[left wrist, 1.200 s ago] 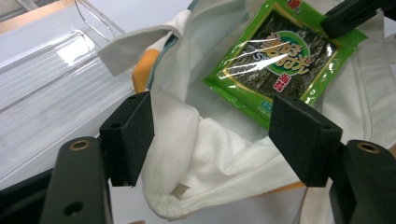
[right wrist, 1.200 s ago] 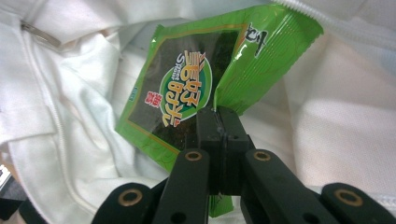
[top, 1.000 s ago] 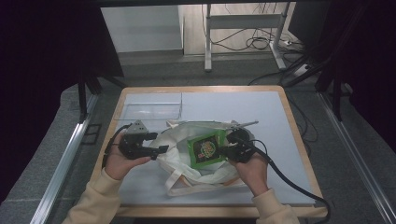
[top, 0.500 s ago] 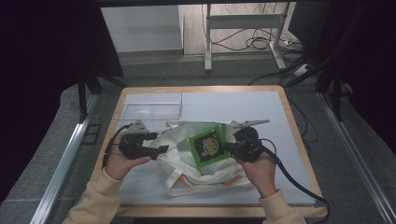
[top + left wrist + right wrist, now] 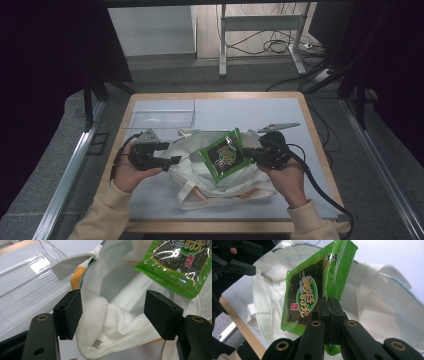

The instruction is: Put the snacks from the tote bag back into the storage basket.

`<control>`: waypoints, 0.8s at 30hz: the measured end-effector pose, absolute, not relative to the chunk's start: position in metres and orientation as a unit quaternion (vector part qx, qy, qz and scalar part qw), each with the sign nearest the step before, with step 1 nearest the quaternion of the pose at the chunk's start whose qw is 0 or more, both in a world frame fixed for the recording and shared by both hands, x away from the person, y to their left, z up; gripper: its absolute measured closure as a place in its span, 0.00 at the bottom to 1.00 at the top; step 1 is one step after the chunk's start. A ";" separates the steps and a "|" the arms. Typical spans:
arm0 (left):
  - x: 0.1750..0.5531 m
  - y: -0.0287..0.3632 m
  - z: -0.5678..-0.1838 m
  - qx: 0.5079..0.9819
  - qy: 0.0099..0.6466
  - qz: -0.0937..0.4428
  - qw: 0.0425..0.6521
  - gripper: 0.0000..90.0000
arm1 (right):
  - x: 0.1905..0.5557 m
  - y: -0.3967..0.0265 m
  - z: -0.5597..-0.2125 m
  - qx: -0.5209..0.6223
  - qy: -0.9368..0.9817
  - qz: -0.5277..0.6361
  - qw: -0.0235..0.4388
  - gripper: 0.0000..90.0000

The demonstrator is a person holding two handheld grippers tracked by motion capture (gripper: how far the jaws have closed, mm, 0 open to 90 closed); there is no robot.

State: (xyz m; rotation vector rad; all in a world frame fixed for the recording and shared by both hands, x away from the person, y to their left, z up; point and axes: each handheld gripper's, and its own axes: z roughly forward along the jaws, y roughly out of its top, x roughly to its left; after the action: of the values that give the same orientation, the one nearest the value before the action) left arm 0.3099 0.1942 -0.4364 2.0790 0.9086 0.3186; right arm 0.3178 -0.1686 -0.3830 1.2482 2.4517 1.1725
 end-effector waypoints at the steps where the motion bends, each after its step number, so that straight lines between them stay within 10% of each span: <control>1: 0.310 0.194 -0.436 0.826 0.361 0.126 0.413 0.35 | 0.318 -0.169 -0.382 0.414 0.817 0.393 0.077 1.00; 24: 0.322 0.185 -0.418 0.831 0.331 0.081 0.439 0.35 | 0.344 -0.174 -0.368 0.342 0.839 0.416 0.078 1.00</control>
State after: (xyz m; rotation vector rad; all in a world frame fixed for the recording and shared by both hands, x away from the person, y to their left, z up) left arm 0.3219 0.1855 -0.4178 2.0651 0.8228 0.2010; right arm 0.3442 -0.1741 -0.3684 1.0246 2.5126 1.2464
